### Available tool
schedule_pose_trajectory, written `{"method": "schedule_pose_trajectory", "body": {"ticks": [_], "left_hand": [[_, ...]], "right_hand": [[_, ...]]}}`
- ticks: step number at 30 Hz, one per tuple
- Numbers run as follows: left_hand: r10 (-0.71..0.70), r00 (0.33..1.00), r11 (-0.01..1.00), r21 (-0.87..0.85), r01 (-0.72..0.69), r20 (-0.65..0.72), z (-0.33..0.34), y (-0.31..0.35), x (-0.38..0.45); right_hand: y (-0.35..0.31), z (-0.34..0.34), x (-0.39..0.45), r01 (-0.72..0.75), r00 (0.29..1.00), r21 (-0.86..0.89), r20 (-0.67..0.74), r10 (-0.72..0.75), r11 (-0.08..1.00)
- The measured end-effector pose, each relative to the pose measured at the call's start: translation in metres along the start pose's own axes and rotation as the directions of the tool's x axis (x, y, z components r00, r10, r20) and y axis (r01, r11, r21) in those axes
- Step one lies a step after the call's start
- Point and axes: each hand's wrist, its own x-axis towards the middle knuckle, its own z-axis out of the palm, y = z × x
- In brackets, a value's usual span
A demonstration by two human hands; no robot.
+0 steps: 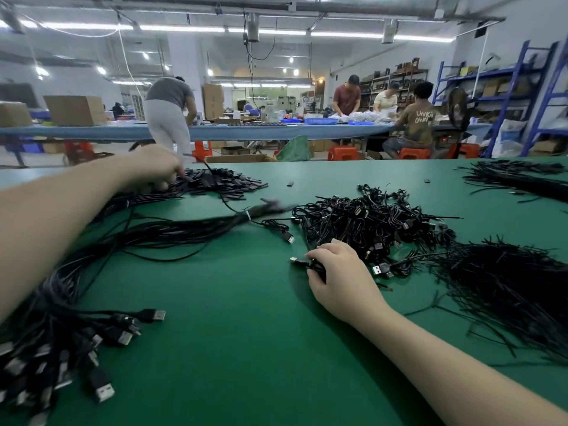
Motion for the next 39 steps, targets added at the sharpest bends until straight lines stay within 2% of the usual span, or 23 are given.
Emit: {"method": "schedule_pose_trajectory", "body": {"ticks": [1, 2, 4, 5, 7, 8, 9, 11, 13, 15, 18, 20, 22, 24, 25, 27, 29, 31, 35, 37, 39], "left_hand": [[-0.014, 0.999, 0.996, -0.093, 0.011, -0.032, 0.001, -0.001, -0.001], [-0.081, 0.988, 0.96, -0.276, 0.043, -0.13, 0.001, -0.001, -0.001], [-0.287, 0.905, 0.838, -0.539, 0.078, -0.315, 0.005, -0.002, 0.001], [-0.33, 0.898, 0.812, -0.573, 0.113, -0.291, 0.007, 0.002, -0.007], [-0.238, 0.97, 0.885, -0.42, 0.201, -0.037, 0.022, -0.001, -0.027], [-0.188, 0.981, 0.917, -0.348, 0.194, 0.051, 0.031, -0.002, -0.038], [-0.148, 0.986, 0.934, -0.316, 0.165, 0.077, 0.034, 0.003, -0.052], [0.051, 0.999, 0.973, -0.226, -0.052, -0.011, 0.038, 0.016, -0.067], [0.273, 0.962, 0.946, -0.175, -0.273, -0.022, 0.039, 0.036, -0.085], [0.405, 0.914, 0.898, -0.175, -0.403, -0.026, 0.045, 0.057, -0.111], [0.571, 0.808, 0.821, -0.116, -0.559, 0.147, 0.074, 0.078, -0.152], [0.548, 0.807, 0.836, -0.17, -0.521, 0.221, 0.089, 0.083, -0.171], [0.51, 0.84, 0.849, -0.265, -0.458, 0.183, 0.094, 0.08, -0.177], [0.532, 0.818, 0.835, -0.297, -0.464, 0.217, 0.089, 0.075, -0.176], [0.551, 0.793, 0.824, -0.318, -0.469, 0.258, 0.083, 0.072, -0.174], [0.571, 0.768, 0.81, -0.354, -0.468, 0.29, 0.068, 0.063, -0.167], [0.555, 0.789, 0.817, -0.351, -0.458, 0.264, 0.051, 0.048, -0.157], [0.521, 0.819, 0.837, -0.334, -0.433, 0.242, 0.035, 0.032, -0.146], [0.454, 0.844, 0.837, -0.462, -0.294, 0.286, 0.022, 0.013, -0.135], [0.466, 0.825, 0.826, -0.491, -0.275, 0.321, 0.028, 0.011, -0.134], [0.453, 0.798, 0.845, -0.476, -0.242, 0.398, 0.035, 0.008, -0.134]], "right_hand": [[0.0, -0.001, 0.0, 0.007, 1.0, 0.007, -0.001, -0.007, 1.0], [-0.001, -0.001, 0.0, 0.011, 1.0, 0.016, -0.002, -0.011, 1.0], [0.001, -0.002, 0.0, 0.009, 1.0, 0.022, -0.001, -0.009, 1.0], [0.001, -0.001, -0.001, 0.003, 1.0, 0.02, 0.004, -0.003, 1.0], [0.0, 0.0, -0.001, -0.006, 1.0, 0.018, 0.014, 0.005, 1.0], [0.0, 0.0, 0.0, -0.01, 1.0, 0.017, 0.022, 0.01, 1.0], [0.0, 0.0, 0.0, -0.013, 0.999, 0.016, 0.029, 0.012, 1.0], [0.0, 0.0, 0.001, -0.015, 0.999, 0.015, 0.028, 0.014, 1.0], [-0.002, -0.001, 0.0, 0.012, 1.0, 0.037, -0.012, -0.012, 0.999], [-0.007, -0.008, -0.002, 0.071, 0.993, 0.057, -0.101, -0.065, 0.996], [-0.019, -0.021, -0.002, 0.205, 0.95, 0.036, -0.248, -0.19, 0.978], [-0.02, -0.033, 0.003, 0.253, 0.935, 0.015, -0.259, -0.24, 0.967], [-0.019, -0.049, 0.008, 0.244, 0.964, 0.025, -0.118, -0.24, 0.969], [-0.018, -0.062, 0.012, 0.241, 0.969, 0.076, 0.032, -0.244, 0.968], [-0.019, -0.068, 0.014, 0.263, 0.963, 0.063, 0.044, -0.266, 0.963], [-0.019, -0.084, 0.021, 0.301, 0.953, 0.001, -0.037, -0.301, 0.954], [-0.016, -0.104, 0.028, 0.285, 0.939, -0.064, -0.181, -0.292, 0.956], [-0.01, -0.123, 0.034, 0.218, 0.919, -0.125, -0.307, -0.247, 0.968], [0.001, -0.146, 0.038, 0.026, 0.864, -0.129, -0.495, -0.088, 0.991], [0.003, -0.15, 0.038, -0.038, 0.838, -0.128, -0.545, -0.039, 0.991], [0.004, -0.149, 0.037, -0.045, 0.852, -0.063, -0.523, 0.005, 0.997]]}}
